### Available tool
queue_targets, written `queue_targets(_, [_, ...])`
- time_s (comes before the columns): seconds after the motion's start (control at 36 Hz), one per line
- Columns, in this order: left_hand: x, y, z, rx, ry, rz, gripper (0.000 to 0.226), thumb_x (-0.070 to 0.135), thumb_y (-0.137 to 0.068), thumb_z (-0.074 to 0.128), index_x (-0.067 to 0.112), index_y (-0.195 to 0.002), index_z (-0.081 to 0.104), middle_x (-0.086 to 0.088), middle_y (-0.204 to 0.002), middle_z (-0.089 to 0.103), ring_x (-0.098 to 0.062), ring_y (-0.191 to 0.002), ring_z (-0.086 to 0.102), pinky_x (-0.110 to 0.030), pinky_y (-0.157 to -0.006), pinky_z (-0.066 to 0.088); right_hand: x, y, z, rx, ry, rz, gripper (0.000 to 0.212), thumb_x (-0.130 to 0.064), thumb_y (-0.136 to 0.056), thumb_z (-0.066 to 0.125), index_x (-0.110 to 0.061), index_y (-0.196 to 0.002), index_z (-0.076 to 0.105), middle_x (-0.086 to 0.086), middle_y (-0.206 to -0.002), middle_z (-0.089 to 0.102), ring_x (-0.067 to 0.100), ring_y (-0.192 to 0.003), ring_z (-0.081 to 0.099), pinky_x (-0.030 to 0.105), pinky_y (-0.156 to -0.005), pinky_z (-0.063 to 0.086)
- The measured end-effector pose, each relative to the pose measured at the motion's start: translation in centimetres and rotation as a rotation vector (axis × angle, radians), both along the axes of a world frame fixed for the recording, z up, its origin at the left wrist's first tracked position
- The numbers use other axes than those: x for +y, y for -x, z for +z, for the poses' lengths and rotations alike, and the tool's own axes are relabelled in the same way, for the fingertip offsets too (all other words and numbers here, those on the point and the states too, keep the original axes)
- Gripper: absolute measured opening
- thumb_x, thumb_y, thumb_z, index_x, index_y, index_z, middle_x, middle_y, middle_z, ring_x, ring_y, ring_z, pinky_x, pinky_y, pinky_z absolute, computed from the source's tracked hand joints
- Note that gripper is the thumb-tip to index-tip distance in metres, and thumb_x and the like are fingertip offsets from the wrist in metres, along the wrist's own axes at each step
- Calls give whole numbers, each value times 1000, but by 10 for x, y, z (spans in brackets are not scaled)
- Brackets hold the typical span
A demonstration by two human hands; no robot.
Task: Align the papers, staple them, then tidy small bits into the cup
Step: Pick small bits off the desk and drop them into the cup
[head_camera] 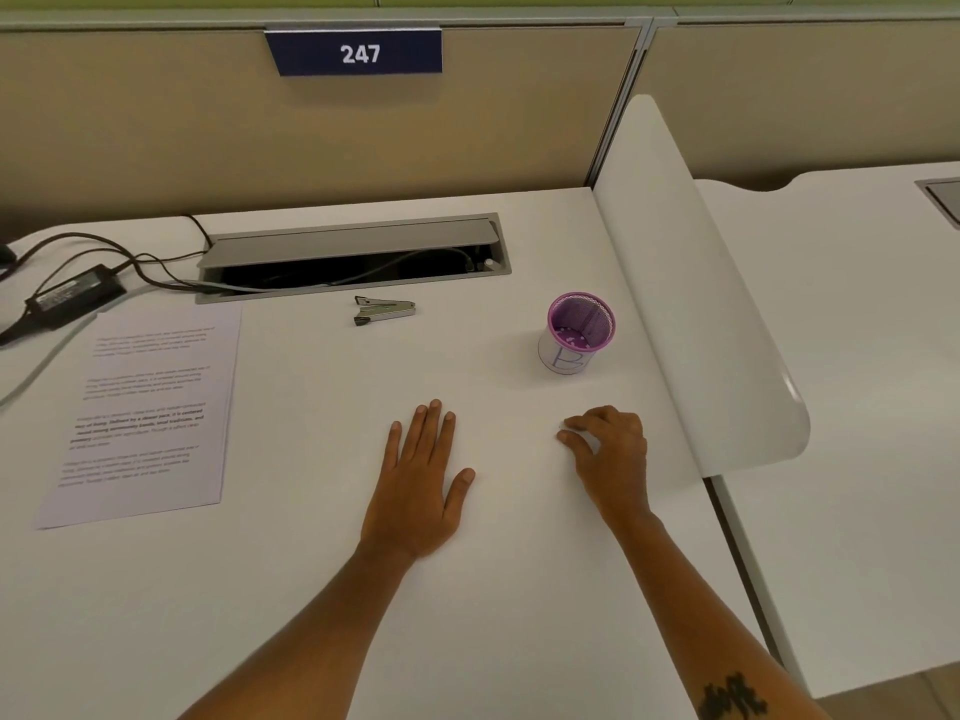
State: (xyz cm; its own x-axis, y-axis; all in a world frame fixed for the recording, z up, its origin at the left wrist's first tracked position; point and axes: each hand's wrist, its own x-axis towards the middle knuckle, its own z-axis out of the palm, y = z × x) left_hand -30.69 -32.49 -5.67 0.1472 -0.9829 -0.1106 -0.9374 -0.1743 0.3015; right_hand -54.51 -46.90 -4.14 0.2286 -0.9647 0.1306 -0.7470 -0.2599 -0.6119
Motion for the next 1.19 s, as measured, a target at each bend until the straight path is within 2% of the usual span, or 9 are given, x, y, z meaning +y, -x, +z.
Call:
queue_targets(0.11, [0, 0, 0, -1, 0, -1, 75, 57, -108, 19, 17, -169, -1, -4, -179, -9, -20, -165, -11, -53, -134, 9, -4, 0, 2, 2, -15, 31, 11, -21, -82, 86, -17, -92, 83, -5, -92, 73, 17, -96, 56, 22, -79, 43])
queue_targets(0.17, [0, 0, 0, 3, 4, -1, 75, 57, -108, 20, 17, -169, -1, -4, -179, -9, -20, -165, -11, -54, -134, 9, -6, 0, 4, 10, -17, 52, 10, -21, -82, 86, -17, -91, 83, -5, -91, 74, 16, -94, 56, 19, -77, 42])
queue_targets(0.28, [0, 0, -1, 0, 4, 0, 75, 57, -109, 21, 17, -169, 0, -4, -179, -8, -21, -165, -10, -54, -134, 10, -9, -1, 4, 29, 4, 78, 8, -20, -83, 85, -17, -90, 84, -4, -89, 74, 18, -89, 57, 30, -74, 49])
queue_targets(0.58, [0, 1, 2, 14, 18, 2, 75, 55, -109, 24, 16, -169, 2, -5, -179, -5, -21, -166, -8, -54, -134, 9, -7, -12, 3, 225, 138, 138, 6, -4, -88, 76, -9, -87, 80, 4, -86, 74, 26, -79, 60, 40, -62, 52])
queue_targets(0.75, [0, 0, 1, 17, 22, 2, 75, 55, -109, 27, 17, -169, 1, -4, -179, -6, -20, -165, -10, -54, -134, 10, -1, -21, 3, 339, 180, 101, 16, 7, -79, 76, -9, -82, 74, 4, -81, 68, 28, -74, 57, 35, -57, 42])
queue_targets(0.86, [1, 1, 1, 22, 30, 4, 75, 54, -109, 27, 17, -169, 3, -3, -179, -5, -20, -165, -8, -54, -134, 10, 1, -24, 2, 398, 162, 89, 19, 10, -77, 75, -9, -83, 71, 6, -81, 66, 28, -75, 56, 32, -60, 34])
queue_targets(1.06, [1, 1, 2, 21, 28, 4, 75, 55, -109, 26, 17, -169, 2, -3, -179, -5, -20, -165, -9, -55, -134, 10, 2, -22, 1, 488, 151, 128, 13, 1, -93, 54, -8, -89, 63, 8, -84, 58, 27, -77, 49, 41, -63, 40])
queue_targets(1.14, [1, 1, 2, 23, 30, 6, 75, 55, -109, 26, 17, -169, 2, -3, -179, -6, -19, -165, -9, -54, -134, 10, -1, -19, 0, 486, 143, 154, 15, 5, -90, 56, -8, -88, 61, 7, -84, 57, 25, -77, 47, 40, -64, 39])
queue_targets(1.19, [1, 1, 2, 25, 30, 5, 75, 54, -109, 27, 17, -169, 2, -3, -179, -6, -20, -165, -9, -54, -134, 10, -2, -15, 3, 401, 75, 119, 23, 12, -83, 56, -10, -88, 60, 5, -85, 57, 24, -78, 45, 39, -66, 36])
